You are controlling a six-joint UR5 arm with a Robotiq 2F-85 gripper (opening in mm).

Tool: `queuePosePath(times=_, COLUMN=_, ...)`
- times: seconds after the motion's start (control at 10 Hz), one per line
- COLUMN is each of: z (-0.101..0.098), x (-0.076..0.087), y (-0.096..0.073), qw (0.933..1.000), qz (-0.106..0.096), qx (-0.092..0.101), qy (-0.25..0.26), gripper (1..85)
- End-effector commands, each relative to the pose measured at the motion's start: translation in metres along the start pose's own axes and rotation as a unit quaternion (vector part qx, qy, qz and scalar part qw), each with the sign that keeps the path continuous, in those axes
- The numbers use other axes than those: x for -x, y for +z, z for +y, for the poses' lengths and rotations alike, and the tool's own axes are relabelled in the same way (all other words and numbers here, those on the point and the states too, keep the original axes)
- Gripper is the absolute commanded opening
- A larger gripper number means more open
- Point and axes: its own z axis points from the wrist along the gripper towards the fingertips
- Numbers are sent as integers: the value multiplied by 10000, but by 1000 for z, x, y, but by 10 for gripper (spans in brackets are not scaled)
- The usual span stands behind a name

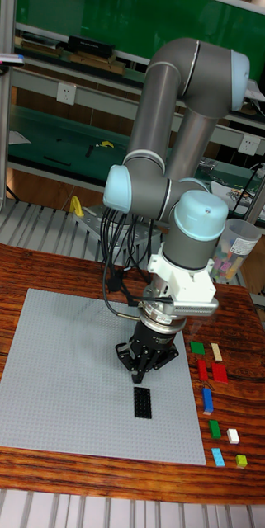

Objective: Build with small Lego blocks

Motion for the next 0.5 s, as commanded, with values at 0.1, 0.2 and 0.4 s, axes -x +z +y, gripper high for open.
queuePosePath(times=0.1, z=2, x=4, y=-1, qw=10000, qz=2, qx=34, qy=25, gripper=13)
queuePosePath(times=0.2, z=2, x=5, y=-1, qw=10000, qz=4, qx=27, qy=24, gripper=13)
queuePosePath(times=0.4, z=2, x=6, y=0, qw=10000, qz=6, qx=19, qy=8, gripper=13)
